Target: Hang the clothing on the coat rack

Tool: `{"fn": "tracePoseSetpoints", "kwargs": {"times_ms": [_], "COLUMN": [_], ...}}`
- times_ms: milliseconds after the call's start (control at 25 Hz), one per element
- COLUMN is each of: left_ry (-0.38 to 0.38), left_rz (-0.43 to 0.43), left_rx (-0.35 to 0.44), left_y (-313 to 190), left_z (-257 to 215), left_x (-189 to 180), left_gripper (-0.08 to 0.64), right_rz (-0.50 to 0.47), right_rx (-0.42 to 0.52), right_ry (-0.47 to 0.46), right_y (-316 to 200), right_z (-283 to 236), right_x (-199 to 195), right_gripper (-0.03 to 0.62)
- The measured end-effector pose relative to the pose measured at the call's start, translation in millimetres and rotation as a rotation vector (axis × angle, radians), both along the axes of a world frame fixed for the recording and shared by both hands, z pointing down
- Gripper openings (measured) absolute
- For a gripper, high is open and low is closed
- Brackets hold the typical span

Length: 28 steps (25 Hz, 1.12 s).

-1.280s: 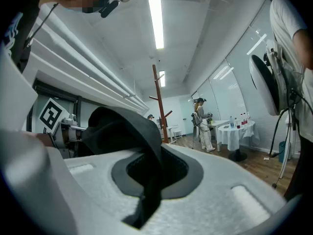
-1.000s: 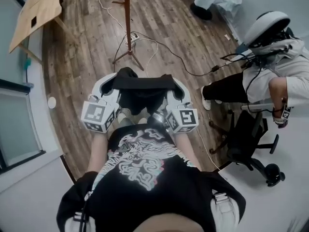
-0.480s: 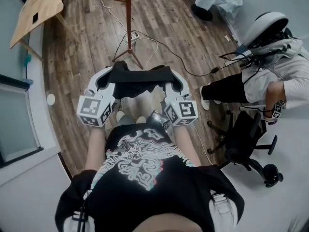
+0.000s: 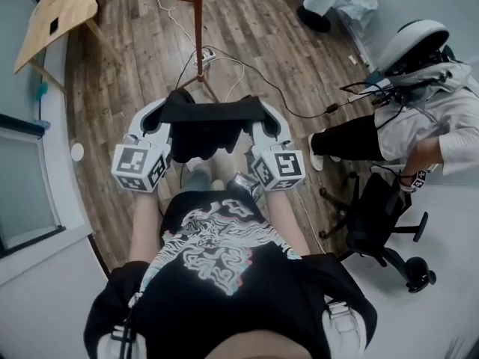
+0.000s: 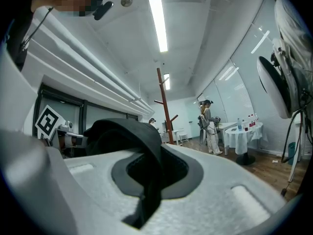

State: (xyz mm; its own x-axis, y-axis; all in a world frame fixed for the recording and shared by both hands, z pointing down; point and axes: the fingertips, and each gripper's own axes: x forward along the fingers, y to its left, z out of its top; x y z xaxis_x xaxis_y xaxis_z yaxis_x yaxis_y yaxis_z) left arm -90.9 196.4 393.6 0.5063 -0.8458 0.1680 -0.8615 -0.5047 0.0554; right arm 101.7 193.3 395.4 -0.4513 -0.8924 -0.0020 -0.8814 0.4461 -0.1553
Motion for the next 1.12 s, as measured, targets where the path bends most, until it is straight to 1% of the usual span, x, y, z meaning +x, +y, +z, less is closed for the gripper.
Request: {"fn": "tracePoseSetpoints", "kwargs": {"times_ms": [240, 440, 560, 720, 840, 1120], "left_ry": [0.01, 0.014, 0.015, -0.009, -0.006, -0.002], "left_rz": [-0.01, -0.018, -0.017, -0.03, -0.025, -0.019], "left_rx": [0.0, 0.006, 0.01, 0.015, 0.008, 0.006], "left_y": [-19.4, -49.0, -73.4, -110.5, -139.4, -204.0], "left_z": [2.7, 1.9, -0.9, 2.9, 6.9, 7.4], "left_x": [-1.3, -1.5, -3.3, -7.9, -8.5, -24.5], "left_gripper": [0.006, 0.006, 0.006, 0.006, 0.006, 0.006], "right_rz": [-0.007, -0.012, -0.009, 0.009, 0.019, 0.025], "right_rx": [-0.002, 0.003, 0.009, 0.011, 0.005, -0.003], "right_ry": [-0.015, -0.007, -0.009, -0.018, -0.024, -0.01], "right_y": [-21.1, -50.0, -74.8, -110.6, -139.7, -203.1], "right_z": [-0.6, -1.7, -5.2, -5.9, -4.4, -0.1], "right_x": [-1.5, -0.2, -1.6, -5.5, -6.8, -20.6], "right_gripper": [0.014, 0.014, 0.014, 0.014, 0.014, 0.014]}}
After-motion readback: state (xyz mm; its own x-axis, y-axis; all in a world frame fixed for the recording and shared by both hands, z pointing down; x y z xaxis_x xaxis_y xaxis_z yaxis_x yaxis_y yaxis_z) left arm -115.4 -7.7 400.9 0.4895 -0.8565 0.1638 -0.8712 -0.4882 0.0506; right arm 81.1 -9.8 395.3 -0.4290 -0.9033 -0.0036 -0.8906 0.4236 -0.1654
